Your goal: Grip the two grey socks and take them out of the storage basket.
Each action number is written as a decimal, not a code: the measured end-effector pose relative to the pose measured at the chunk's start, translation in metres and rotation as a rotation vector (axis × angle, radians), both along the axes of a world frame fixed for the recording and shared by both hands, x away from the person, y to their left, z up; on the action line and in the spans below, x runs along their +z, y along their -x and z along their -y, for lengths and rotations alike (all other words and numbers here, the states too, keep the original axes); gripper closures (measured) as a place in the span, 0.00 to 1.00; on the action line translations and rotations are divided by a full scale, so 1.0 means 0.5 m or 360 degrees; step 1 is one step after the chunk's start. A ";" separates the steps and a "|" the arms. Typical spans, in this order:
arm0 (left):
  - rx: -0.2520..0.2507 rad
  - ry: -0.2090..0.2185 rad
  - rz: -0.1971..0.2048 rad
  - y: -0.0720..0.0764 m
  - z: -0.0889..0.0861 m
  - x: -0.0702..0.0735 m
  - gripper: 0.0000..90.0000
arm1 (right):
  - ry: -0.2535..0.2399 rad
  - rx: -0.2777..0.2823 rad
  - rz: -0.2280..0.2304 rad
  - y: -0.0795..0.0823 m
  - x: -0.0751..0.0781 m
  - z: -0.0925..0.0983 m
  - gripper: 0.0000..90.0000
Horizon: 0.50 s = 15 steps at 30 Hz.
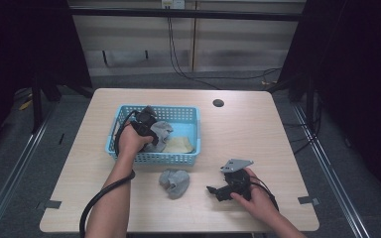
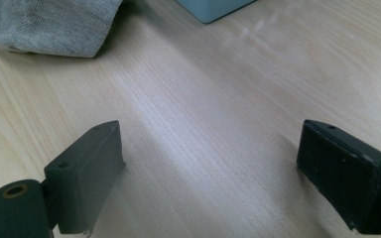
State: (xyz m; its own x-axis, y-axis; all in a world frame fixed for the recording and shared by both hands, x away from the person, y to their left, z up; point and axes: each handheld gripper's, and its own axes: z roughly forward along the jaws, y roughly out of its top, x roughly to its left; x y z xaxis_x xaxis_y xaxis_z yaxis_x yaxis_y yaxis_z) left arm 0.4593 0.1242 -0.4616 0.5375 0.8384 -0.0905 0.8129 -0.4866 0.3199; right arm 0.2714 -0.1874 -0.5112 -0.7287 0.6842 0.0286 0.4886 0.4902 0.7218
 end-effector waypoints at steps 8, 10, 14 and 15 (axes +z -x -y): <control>0.0010 -0.0013 -0.0093 -0.004 -0.004 -0.002 0.76 | -0.0001 0.0000 -0.0003 0.000 0.000 0.000 0.12; 0.0013 -0.0008 -0.0118 -0.005 -0.004 0.002 0.84 | 0.0000 0.0000 0.0000 0.000 0.000 0.000 0.12; -0.0012 -0.0004 -0.0118 -0.004 -0.002 0.015 0.90 | -0.0001 -0.0001 -0.0004 0.000 0.000 0.000 0.12; -0.0017 0.0009 -0.0124 -0.004 -0.002 0.021 0.90 | -0.0001 0.0000 0.0000 0.000 0.000 0.000 0.12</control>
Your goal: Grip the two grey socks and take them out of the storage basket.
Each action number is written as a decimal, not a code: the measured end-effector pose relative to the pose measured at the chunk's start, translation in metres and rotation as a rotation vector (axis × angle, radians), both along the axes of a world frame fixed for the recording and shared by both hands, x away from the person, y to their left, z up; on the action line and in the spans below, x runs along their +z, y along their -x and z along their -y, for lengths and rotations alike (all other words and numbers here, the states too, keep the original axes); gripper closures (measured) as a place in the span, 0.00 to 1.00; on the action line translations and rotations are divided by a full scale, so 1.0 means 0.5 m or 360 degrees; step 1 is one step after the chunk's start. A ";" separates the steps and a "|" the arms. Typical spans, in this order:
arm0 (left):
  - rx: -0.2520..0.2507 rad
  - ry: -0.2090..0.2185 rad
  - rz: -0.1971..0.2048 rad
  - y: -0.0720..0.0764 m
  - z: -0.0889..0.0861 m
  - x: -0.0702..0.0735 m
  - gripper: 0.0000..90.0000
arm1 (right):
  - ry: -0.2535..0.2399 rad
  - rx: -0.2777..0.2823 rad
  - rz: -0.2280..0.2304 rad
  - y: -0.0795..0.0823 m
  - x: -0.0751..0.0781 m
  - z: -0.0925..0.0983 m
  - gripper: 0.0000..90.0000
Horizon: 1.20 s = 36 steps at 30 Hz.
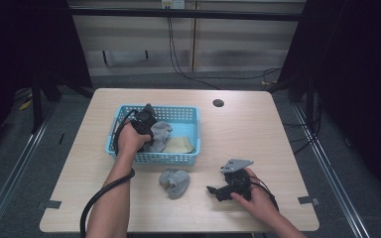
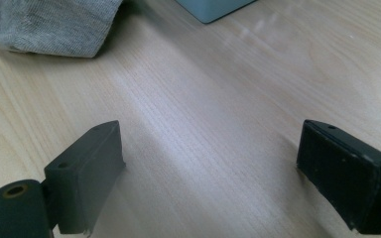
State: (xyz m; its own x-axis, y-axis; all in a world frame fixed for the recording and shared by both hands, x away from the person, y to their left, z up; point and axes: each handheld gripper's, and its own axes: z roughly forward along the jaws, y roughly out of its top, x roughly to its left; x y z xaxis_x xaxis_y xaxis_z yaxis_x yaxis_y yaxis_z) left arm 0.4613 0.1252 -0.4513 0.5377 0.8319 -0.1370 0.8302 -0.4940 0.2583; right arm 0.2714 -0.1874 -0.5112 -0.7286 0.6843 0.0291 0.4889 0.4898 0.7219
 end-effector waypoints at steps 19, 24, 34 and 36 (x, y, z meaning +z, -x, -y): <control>-0.0119 0.0027 0.0028 0.006 0.006 0.121 0.93 | -0.0002 -0.0001 -0.0007 0.000 0.000 0.000 0.12; -0.0162 0.0001 0.0034 0.006 0.009 0.156 0.93 | 0.0000 0.0000 -0.0002 0.000 0.000 0.000 0.12; -0.0256 -0.0016 0.0053 0.019 0.022 0.212 0.93 | -0.0001 0.0000 -0.0006 0.000 0.000 0.000 0.12; -0.0261 -0.0006 0.0051 0.024 0.025 0.223 0.93 | 0.0001 -0.0001 -0.0008 0.000 0.001 0.000 0.12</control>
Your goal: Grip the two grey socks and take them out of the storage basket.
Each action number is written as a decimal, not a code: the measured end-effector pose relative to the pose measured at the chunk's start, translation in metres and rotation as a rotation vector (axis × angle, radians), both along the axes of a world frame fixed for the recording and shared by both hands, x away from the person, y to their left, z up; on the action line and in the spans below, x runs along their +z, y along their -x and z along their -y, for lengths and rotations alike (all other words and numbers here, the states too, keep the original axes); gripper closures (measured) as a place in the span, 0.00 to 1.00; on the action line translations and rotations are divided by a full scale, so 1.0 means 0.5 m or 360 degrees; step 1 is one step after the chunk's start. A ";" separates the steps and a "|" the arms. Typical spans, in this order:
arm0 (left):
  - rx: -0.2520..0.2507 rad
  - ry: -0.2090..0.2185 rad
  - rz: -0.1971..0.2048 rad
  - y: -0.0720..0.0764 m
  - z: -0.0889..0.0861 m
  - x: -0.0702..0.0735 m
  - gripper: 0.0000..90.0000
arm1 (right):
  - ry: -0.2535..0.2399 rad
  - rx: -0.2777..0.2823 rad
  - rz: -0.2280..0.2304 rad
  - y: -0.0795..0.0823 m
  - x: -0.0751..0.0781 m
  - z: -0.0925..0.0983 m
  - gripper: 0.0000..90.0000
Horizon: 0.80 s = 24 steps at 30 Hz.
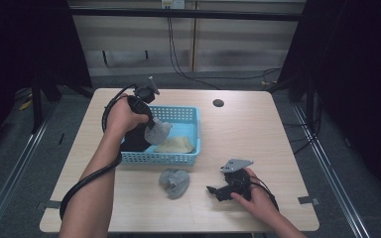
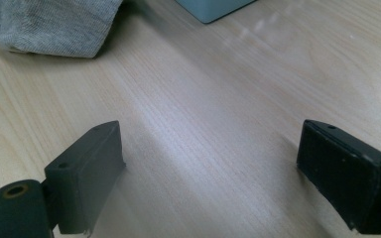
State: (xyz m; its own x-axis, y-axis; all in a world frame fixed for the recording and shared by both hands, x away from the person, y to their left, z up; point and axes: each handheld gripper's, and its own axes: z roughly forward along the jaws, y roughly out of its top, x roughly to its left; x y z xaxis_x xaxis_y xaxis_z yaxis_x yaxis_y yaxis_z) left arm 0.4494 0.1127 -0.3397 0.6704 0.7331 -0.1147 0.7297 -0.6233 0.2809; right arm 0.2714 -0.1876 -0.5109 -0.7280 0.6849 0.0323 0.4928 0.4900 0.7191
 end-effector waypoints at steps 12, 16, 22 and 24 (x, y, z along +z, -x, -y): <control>-0.0138 0.0010 0.0033 0.038 0.021 0.073 0.93 | 0.0001 0.0002 0.0000 0.000 0.000 0.000 0.12; -0.0203 0.0017 0.0036 0.058 0.029 0.094 0.93 | 0.0002 0.0003 0.0005 0.000 0.000 0.000 0.12; -0.0276 0.0011 0.0011 0.087 0.033 0.114 0.93 | 0.0002 0.0002 0.0004 0.000 0.000 0.000 0.12; -0.0292 0.0006 0.0011 0.096 0.032 0.118 0.93 | 0.0001 0.0002 0.0000 0.000 0.000 0.000 0.12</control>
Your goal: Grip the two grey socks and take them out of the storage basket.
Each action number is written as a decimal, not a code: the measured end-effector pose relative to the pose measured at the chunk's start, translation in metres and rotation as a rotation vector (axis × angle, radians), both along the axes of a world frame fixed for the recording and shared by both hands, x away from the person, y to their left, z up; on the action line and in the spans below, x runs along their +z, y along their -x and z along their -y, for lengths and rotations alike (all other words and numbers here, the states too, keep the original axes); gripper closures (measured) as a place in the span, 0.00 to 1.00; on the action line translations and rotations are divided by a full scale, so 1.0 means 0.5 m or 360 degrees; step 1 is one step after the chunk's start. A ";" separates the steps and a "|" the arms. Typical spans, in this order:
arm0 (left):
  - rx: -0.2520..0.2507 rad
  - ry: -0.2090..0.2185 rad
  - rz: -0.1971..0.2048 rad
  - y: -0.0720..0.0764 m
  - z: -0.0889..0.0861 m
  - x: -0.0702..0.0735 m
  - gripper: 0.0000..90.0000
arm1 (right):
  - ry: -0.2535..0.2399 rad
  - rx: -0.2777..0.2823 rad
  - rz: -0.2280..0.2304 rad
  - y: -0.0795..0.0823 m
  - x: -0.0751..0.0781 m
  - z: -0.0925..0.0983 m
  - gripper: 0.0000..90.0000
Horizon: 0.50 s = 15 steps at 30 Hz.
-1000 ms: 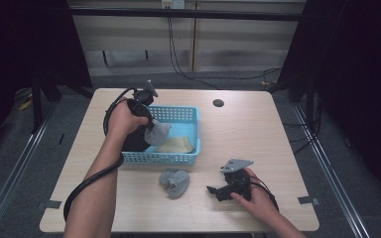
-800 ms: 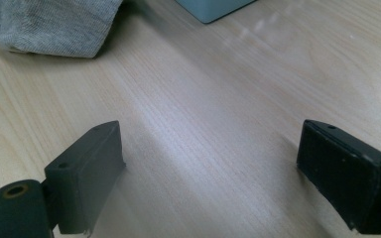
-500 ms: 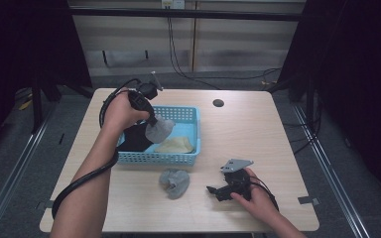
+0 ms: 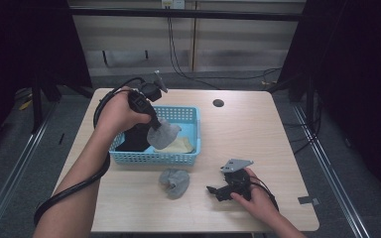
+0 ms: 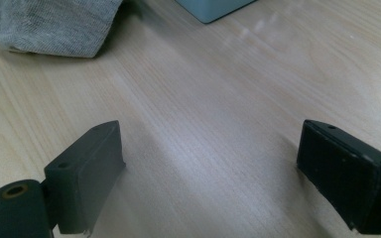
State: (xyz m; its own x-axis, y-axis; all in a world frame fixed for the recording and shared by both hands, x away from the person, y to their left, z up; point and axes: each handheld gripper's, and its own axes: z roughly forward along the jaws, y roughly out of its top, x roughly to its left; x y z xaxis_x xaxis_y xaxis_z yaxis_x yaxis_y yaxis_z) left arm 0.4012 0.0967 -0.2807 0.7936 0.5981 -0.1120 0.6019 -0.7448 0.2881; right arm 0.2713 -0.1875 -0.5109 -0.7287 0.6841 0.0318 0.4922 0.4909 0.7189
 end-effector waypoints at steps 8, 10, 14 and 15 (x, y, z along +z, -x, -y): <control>-0.0078 -0.0004 0.0025 0.040 0.002 0.011 0.93 | 0.0000 0.0000 0.0000 0.000 0.000 0.000 0.12; -0.0089 -0.0001 0.0028 0.051 0.003 0.013 0.93 | 0.0000 -0.0001 0.0000 0.000 0.000 0.000 0.12; -0.0129 0.0014 0.0028 0.070 0.002 0.014 0.93 | -0.0001 0.0000 0.0000 0.000 0.000 0.000 0.12; -0.0133 0.0013 0.0028 0.075 0.002 0.014 0.93 | 0.0000 -0.0001 0.0000 0.000 0.000 0.000 0.12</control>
State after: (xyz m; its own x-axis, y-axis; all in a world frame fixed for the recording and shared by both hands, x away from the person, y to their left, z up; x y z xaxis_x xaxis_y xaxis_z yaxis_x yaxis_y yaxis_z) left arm 0.3636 0.0955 -0.2736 0.8427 0.5286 -0.1022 0.5324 -0.7899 0.3043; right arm 0.2713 -0.1875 -0.5109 -0.7285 0.6844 0.0319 0.4924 0.4906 0.7190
